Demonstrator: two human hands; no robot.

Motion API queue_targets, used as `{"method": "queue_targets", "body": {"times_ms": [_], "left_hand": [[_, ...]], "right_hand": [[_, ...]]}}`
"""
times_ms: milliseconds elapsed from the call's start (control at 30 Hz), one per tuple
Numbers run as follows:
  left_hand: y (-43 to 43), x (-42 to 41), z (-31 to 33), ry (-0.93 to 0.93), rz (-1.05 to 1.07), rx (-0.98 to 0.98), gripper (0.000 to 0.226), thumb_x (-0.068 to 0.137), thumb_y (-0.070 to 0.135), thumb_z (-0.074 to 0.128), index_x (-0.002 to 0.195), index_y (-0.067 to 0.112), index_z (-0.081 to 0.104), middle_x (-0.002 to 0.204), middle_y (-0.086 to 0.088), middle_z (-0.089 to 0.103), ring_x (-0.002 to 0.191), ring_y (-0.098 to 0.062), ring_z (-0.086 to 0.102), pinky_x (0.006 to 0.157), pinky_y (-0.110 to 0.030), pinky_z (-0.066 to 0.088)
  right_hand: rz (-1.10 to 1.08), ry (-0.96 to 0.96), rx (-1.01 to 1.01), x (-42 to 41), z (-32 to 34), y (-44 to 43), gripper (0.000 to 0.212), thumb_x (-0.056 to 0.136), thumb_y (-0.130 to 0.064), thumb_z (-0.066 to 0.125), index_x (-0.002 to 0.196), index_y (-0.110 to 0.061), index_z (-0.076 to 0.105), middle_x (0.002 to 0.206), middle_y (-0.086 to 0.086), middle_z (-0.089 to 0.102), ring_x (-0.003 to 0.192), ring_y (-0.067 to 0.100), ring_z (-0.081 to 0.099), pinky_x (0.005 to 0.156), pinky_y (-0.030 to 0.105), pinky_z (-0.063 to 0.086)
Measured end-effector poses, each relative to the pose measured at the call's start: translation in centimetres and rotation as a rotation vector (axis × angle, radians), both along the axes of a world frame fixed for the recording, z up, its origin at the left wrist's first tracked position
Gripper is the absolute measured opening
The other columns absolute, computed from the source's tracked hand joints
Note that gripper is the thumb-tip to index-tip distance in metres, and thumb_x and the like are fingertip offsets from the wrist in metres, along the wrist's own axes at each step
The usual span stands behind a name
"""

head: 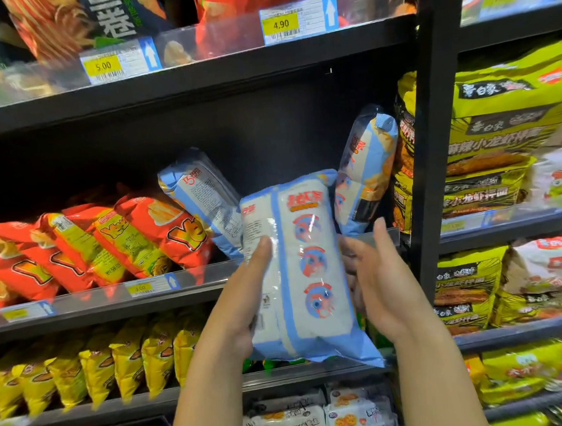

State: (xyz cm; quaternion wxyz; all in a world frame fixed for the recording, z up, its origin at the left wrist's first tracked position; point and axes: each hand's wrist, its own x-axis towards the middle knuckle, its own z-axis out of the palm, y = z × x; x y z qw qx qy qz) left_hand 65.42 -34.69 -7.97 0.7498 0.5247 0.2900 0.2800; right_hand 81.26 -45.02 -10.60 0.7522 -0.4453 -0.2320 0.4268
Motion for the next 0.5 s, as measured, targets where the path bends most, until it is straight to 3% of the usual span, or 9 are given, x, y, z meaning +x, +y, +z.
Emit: {"method": "queue_targets", "body": {"times_ms": [100, 200, 300, 400, 500], "left_hand": [[0.7, -0.3, -0.8, -0.123, -0.045, -0.208, 0.062, 0.098, 0.063, 0.056, 0.139, 0.018, 0.069, 0.132, -0.016, 0.072, 0.116, -0.032, 0.073, 0.097, -0.047, 0.054], [1.0, -0.2, -1.1, -0.154, -0.035, -0.173, 0.061, 0.097, 0.063, 0.056, 0.138, 0.02, 0.069, 0.132, -0.015, 0.073, 0.116, -0.032, 0.073, 0.097, -0.047, 0.053], [0.9, 0.0, -1.0, -0.126, 0.01, -0.005, 0.062, 0.09, 0.061, 0.06, 0.138, 0.022, 0.067, 0.128, -0.012, 0.075, 0.116, -0.032, 0.074, 0.103, -0.052, 0.053], [0.6, 0.5, -1.0, -0.077, 0.066, 0.255, 0.059, 0.093, 0.064, 0.068, 0.142, 0.03, 0.062, 0.134, -0.003, 0.073, 0.122, -0.028, 0.071, 0.109, -0.057, 0.05], [0.3, 0.9, -1.5, 0.024, 0.107, 0.458, 0.065, 0.081, 0.071, 0.071, 0.138, 0.039, 0.062, 0.134, 0.011, 0.072, 0.124, -0.018, 0.069, 0.109, -0.055, 0.051]], "right_hand": [[0.009, -0.017, 0.027, 0.5, -0.1, -0.4, 0.083, 0.098, -0.076, 0.024, 0.136, -0.013, 0.063, 0.115, 0.013, 0.078, 0.093, 0.025, 0.074, 0.074, 0.041, 0.058], [0.02, -0.104, 0.048, 0.3, 0.0, -0.6, 0.087, 0.087, -0.08, 0.032, 0.138, -0.015, 0.061, 0.114, 0.008, 0.079, 0.088, 0.017, 0.076, 0.072, 0.035, 0.057], [0.005, -0.224, 0.052, -0.4, 0.1, -0.7, 0.081, 0.08, -0.077, 0.041, 0.138, -0.024, 0.06, 0.117, -0.003, 0.079, 0.102, 0.011, 0.076, 0.088, 0.037, 0.057], [0.025, -0.246, 0.096, -1.1, 0.1, -0.7, 0.066, 0.084, -0.063, 0.057, 0.137, -0.025, 0.062, 0.123, 0.0, 0.077, 0.115, 0.02, 0.074, 0.1, 0.048, 0.056], [0.048, -0.26, 0.108, -1.2, -0.8, -0.5, 0.059, 0.082, -0.043, 0.071, 0.135, -0.018, 0.061, 0.127, 0.005, 0.076, 0.117, 0.026, 0.073, 0.099, 0.047, 0.058]]}}
